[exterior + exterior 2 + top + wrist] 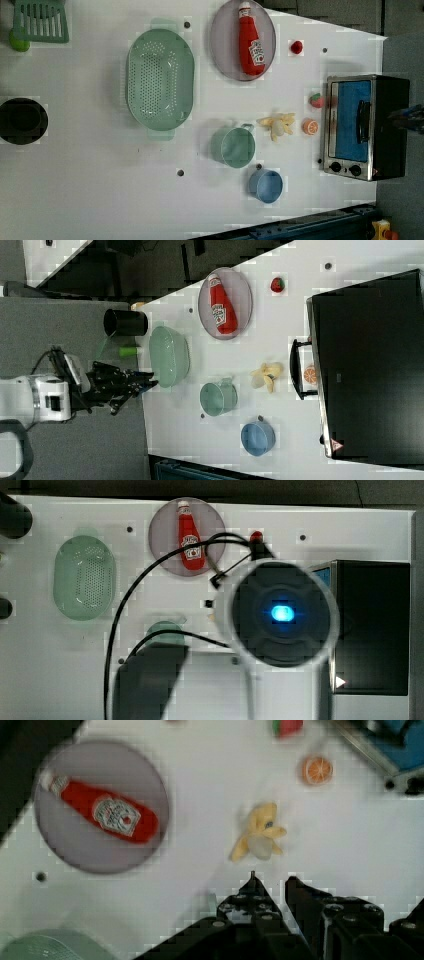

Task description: Pick banana from table and place on oven.

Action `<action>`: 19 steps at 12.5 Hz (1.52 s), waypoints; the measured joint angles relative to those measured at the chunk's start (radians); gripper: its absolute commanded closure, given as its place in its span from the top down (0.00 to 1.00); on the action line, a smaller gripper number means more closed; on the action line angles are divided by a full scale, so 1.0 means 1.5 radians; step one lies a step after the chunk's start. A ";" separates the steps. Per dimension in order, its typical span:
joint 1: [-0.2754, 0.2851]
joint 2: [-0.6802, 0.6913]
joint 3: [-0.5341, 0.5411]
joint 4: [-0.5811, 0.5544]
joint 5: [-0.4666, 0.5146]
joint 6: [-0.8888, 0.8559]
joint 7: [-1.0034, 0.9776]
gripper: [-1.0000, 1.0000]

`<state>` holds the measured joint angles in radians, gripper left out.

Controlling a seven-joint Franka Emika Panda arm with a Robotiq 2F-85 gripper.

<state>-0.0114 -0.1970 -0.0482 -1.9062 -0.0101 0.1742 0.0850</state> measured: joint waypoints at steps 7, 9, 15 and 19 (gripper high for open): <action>-0.026 0.143 -0.250 0.041 -0.031 0.085 -0.254 0.21; -0.035 0.218 -0.326 0.040 -0.037 0.149 -0.359 0.21; -0.056 0.284 -0.414 0.027 0.009 0.205 -0.556 0.35; -0.050 0.308 -0.393 0.033 0.026 0.231 -0.601 0.80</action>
<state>-0.0863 0.2644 -0.6377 -1.8564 0.0285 0.5205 -0.8159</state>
